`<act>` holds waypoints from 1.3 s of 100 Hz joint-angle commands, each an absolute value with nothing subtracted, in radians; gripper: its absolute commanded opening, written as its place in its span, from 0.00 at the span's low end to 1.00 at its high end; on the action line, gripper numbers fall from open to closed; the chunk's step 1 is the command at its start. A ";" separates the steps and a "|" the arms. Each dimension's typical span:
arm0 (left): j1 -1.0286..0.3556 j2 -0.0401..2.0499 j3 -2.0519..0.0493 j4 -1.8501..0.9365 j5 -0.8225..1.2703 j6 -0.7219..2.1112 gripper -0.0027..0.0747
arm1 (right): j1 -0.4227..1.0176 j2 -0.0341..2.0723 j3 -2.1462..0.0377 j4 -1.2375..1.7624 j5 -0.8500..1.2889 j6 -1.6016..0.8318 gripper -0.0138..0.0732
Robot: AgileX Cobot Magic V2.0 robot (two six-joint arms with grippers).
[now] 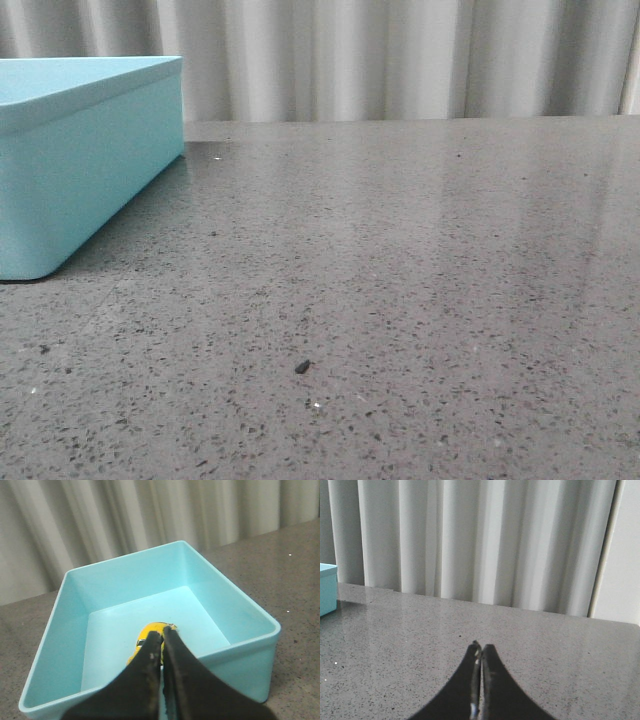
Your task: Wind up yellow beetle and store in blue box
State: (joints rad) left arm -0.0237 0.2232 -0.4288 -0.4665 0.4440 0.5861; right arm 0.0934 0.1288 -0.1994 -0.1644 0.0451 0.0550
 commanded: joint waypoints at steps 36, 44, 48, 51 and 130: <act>-0.024 0.207 -0.418 -0.495 0.348 0.587 0.01 | 0.093 0.139 -0.195 -0.168 -0.079 0.057 0.09; -0.024 0.207 -0.418 -0.495 0.348 0.587 0.01 | 0.093 0.139 -0.195 -0.168 -0.079 0.057 0.09; -0.024 0.207 -0.418 -0.495 0.348 0.587 0.01 | 0.093 0.139 -0.195 -0.168 -0.079 0.057 0.09; -0.024 0.207 -0.418 -0.495 0.348 0.587 0.01 | 0.093 0.139 -0.195 -0.168 -0.079 0.057 0.09; -0.024 0.207 -0.395 -0.473 0.345 0.587 0.01 | 0.093 0.139 -0.195 -0.168 -0.079 0.057 0.09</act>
